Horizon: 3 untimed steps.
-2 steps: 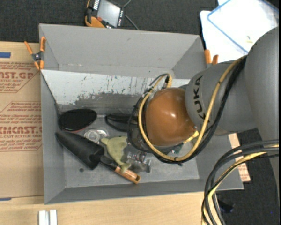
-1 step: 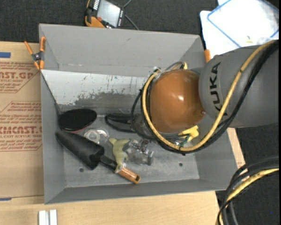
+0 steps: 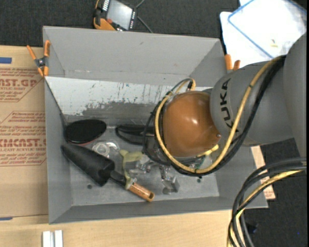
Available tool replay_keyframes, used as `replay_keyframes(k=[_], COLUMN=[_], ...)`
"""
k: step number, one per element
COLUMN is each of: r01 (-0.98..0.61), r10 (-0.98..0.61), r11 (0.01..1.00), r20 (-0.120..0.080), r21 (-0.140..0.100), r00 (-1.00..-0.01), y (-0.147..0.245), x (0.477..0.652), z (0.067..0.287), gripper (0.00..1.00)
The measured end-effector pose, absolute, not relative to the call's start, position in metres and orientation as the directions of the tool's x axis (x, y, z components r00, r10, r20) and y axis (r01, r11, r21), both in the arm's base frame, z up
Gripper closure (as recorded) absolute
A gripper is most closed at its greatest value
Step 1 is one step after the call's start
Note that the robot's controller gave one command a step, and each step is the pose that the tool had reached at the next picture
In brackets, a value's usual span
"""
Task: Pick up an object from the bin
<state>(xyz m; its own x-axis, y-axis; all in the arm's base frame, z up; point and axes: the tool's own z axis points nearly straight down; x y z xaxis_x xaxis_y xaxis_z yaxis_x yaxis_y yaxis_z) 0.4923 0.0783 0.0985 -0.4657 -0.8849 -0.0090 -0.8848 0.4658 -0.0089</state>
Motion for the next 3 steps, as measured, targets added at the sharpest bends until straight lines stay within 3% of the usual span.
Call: replay_keyframes(k=[1, 2, 3], r01=[-0.884, -0.997, -0.997], r10=[-0.884, -0.998, -0.997], r11=[0.467, 0.066, -0.073], r20=[-0.011, -0.010, -0.005], r21=[-0.011, -0.028, -0.022], r00=[-0.466, -0.066, 0.074], y=[0.079, 0.086, 0.145], x=[0.493, 0.484, 0.505], z=[0.100, 0.083, 0.074], gripper=[0.00, 0.00, 1.00])
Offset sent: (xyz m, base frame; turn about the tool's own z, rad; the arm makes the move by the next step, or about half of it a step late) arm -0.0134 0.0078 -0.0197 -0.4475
